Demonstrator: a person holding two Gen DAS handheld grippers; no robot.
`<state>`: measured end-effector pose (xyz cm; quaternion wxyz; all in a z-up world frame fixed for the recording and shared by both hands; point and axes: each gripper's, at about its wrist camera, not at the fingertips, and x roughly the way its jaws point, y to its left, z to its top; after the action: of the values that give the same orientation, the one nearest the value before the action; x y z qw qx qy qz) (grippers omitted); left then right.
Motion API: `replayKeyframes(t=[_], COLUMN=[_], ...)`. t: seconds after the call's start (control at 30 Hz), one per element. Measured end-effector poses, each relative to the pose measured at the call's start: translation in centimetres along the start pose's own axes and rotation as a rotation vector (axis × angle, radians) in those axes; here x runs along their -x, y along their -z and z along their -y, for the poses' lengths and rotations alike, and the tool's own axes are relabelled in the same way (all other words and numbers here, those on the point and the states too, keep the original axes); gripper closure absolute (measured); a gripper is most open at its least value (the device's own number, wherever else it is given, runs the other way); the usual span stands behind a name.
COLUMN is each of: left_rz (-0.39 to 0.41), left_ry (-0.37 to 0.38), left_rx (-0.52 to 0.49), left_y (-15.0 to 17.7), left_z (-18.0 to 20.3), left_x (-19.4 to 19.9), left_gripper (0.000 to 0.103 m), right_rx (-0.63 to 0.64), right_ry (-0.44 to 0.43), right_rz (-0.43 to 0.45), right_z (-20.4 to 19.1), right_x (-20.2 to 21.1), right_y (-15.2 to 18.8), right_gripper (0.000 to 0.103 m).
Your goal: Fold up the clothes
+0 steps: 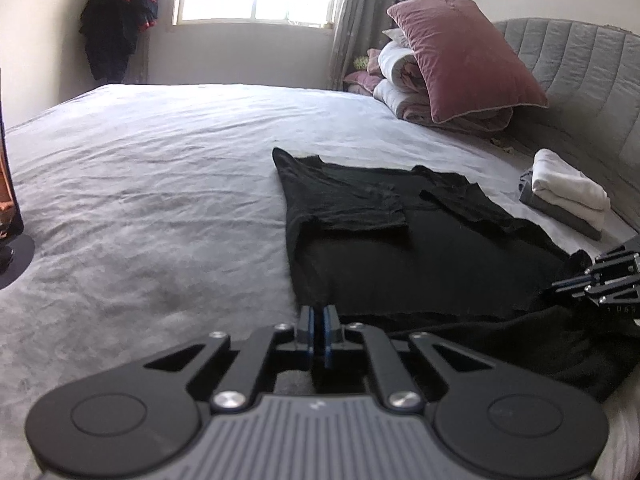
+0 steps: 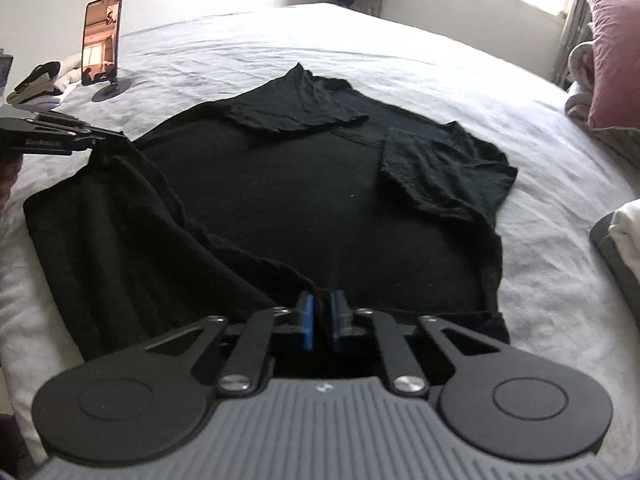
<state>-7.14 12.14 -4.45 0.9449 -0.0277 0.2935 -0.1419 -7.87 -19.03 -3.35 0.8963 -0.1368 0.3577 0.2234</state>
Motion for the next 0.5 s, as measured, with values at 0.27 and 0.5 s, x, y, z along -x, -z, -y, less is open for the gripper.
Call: replayKeyframes(t=[0.27,0.5], left_rz=[0.062,0.107], left_ry=[-0.009,-0.022], left_rx=[0.023,0.05], left_y=[-0.3,-0.6], left_z=[0.2,0.0], left_x=[0.8,0.7], left_gripper=[0.099,0.099], right_rx=[0.036,-0.002], right_ry=[0.059,0.136], right_rz=[0.043,0.128], right_z=[-0.9,-0.3], right_x=[0.9,2.0], right_y=[0.2,-0.4], right_gripper=[0.099,0.099])
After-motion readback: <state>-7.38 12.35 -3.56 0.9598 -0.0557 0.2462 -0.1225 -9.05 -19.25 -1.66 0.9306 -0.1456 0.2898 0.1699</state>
